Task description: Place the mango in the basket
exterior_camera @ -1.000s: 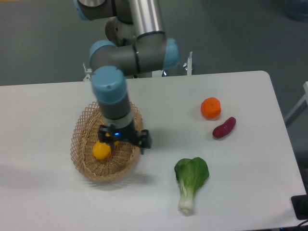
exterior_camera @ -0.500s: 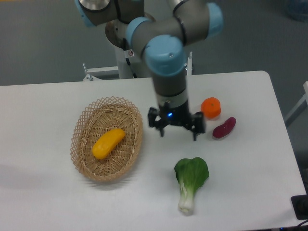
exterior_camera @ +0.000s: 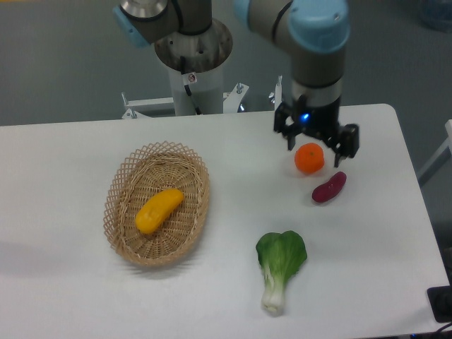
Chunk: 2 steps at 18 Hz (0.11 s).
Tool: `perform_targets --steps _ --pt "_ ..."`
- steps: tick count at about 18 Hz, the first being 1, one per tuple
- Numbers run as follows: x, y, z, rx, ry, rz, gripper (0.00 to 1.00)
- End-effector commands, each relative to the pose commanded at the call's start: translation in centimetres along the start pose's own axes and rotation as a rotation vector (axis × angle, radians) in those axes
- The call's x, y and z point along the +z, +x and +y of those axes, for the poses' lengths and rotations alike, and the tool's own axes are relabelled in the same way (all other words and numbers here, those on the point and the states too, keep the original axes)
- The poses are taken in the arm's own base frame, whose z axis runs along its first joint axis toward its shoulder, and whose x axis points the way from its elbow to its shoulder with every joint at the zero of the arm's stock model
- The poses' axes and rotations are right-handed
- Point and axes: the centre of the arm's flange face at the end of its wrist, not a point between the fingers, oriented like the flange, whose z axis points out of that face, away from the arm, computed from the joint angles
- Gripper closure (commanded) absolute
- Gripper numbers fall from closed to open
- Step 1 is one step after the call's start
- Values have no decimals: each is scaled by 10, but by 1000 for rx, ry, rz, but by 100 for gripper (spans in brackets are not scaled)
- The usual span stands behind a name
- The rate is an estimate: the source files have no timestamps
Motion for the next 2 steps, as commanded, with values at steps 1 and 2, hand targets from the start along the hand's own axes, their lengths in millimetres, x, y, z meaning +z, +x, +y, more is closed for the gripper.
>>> perform_targets --steps 1,2 --pt "-2 1 1 9 1 -3 0" --pt "-1 1 2 9 1 -1 0"
